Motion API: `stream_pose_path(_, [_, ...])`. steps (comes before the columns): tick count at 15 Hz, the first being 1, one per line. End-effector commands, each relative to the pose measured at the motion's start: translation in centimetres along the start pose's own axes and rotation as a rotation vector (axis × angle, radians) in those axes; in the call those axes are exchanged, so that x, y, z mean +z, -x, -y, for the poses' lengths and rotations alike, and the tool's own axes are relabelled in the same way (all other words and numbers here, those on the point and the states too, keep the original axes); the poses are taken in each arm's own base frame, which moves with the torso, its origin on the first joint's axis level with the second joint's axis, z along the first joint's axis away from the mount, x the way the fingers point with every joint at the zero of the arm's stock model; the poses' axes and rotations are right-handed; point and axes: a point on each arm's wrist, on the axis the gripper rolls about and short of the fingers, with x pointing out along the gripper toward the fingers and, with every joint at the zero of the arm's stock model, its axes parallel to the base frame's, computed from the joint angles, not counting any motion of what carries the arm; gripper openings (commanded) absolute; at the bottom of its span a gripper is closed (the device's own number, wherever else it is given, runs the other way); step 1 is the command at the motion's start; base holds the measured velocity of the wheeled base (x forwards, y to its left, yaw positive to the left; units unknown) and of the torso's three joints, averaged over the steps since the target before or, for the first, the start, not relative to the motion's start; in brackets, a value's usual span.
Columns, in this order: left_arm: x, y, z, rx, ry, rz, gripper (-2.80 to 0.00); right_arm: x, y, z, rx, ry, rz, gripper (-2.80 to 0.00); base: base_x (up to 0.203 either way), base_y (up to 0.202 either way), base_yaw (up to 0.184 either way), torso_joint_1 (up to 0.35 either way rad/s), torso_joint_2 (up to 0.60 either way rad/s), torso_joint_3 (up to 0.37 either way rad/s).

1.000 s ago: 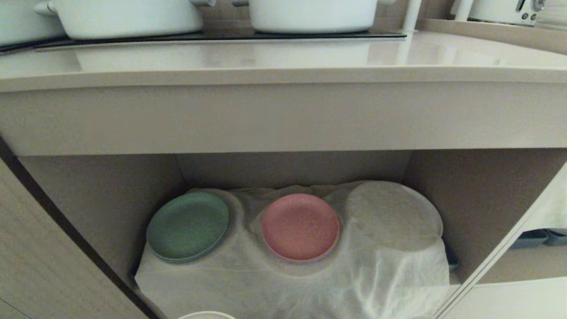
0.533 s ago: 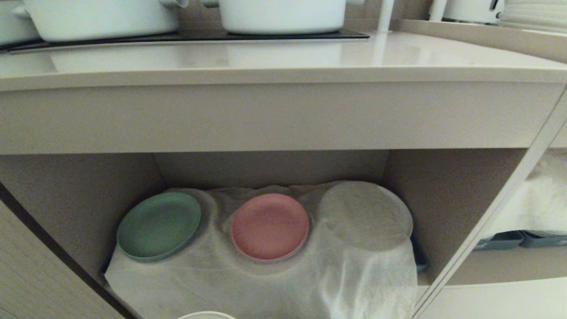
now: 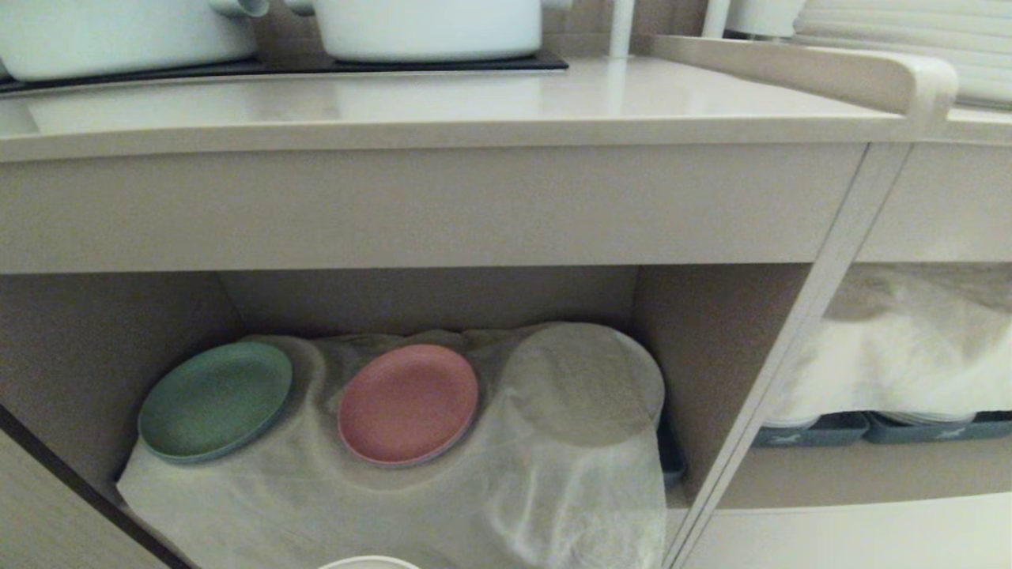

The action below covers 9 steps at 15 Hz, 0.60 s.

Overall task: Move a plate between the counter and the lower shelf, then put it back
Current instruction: Put the plate in the cupboard

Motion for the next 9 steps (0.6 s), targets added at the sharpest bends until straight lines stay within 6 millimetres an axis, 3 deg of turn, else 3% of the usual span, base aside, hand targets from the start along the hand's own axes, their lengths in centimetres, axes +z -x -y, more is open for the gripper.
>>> stream_pose_path(1, [-0.06, -0.06, -0.05, 0.004, 0.005, -0.006, -2.80, 0.00, -0.01, 0.00, 0.000, 0.000, -0.001, -2.80, 0.000, -0.198, -0.002, 0.003, 0.00, 0.001])
stream_pose_path(9, [-0.10, -0.12, -0.10, 0.007, 0.006, -0.011, -2.80, 0.00, -0.01, 0.00, 0.000, 0.000, -0.001, -2.80, 0.000, -0.178, 0.001, 0.002, 0.01, 0.003])
